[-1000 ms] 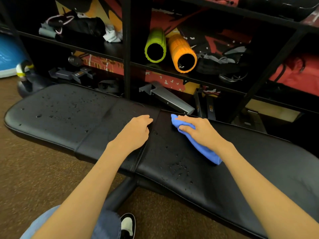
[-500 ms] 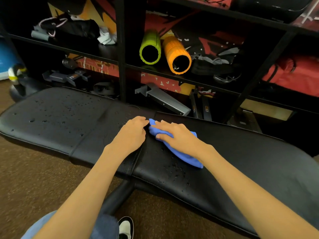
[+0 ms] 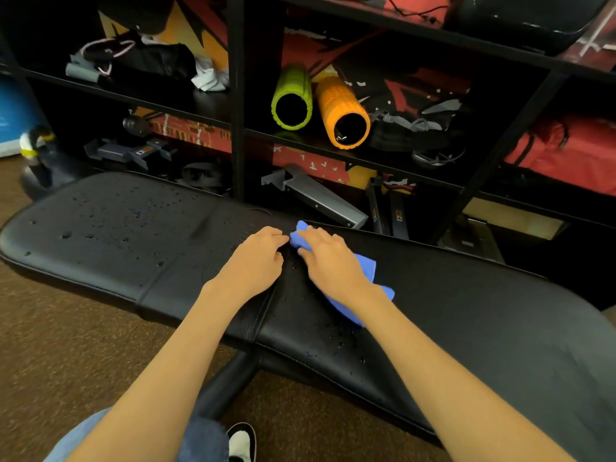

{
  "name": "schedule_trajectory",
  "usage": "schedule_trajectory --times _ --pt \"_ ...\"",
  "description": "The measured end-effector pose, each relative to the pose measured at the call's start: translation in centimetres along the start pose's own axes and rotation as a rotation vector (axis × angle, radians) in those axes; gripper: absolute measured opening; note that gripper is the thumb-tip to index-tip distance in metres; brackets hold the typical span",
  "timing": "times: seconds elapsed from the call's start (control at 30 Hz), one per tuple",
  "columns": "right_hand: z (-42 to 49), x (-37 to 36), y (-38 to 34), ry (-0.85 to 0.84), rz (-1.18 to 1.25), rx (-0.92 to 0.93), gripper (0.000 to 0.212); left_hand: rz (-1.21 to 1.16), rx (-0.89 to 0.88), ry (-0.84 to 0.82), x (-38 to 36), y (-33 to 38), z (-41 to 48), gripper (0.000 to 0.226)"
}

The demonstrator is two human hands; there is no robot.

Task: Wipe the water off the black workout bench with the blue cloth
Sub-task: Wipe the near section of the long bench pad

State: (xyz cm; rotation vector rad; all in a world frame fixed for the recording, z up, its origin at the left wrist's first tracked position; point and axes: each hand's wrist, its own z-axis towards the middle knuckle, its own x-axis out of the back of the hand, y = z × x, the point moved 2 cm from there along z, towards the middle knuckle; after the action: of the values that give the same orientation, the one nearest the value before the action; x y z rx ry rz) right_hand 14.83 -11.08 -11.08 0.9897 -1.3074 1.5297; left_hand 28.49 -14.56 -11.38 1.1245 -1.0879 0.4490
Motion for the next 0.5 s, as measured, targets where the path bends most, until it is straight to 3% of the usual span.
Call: schedule_trajectory --times 0.23,0.5 --pt "-2.9 1.2 1.5 -0.194 0.088 0.216 0.038 -0.018 -0.007 -0.031 0.0 0.0 0.0 0.045" --pt "0.9 0.3 1.8 -0.016 0.09 -0.011 0.027 -0.007 -0.011 -0.012 -0.4 -0.3 -0.2 0.046"
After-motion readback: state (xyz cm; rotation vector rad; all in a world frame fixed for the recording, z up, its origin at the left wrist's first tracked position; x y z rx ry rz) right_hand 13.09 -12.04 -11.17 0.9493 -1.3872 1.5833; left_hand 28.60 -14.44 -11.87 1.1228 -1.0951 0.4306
